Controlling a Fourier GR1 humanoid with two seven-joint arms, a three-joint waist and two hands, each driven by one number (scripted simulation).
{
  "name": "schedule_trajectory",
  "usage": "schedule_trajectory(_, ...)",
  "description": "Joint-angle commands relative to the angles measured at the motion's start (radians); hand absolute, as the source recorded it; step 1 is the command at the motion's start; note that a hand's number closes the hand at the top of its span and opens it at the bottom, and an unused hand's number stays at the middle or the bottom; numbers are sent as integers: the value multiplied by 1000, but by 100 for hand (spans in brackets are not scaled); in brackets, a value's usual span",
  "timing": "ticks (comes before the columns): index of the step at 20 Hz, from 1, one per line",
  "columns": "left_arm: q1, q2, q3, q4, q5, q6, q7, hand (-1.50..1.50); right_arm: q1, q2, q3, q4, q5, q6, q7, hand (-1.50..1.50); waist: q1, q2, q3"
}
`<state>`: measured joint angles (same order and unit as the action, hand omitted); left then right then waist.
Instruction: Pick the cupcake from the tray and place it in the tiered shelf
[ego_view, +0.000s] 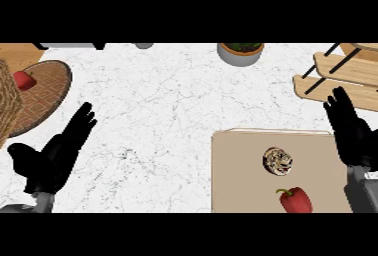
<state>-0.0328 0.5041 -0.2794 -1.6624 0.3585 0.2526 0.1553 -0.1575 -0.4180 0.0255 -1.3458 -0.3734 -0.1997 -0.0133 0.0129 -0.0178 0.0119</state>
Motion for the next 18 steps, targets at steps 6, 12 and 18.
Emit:
schedule_trajectory(6, -80, 55, 66, -2, -63, 0, -56, 0, -204, 9, -124, -154, -229, 365, -322, 150, 1, 10, -5)
schedule_trajectory(12, -87, 17, 79, 13, -33, -45, -43, 0, 6, -102, -39, 142, -50, 446, -263, -150, -12, 20, -11)
schedule_trajectory(18, -7, 10, 111, -1, -52, -79, -68, 0, 80, -203, -40, 80, 7, 632, -364, -150, -13, 17, -12)
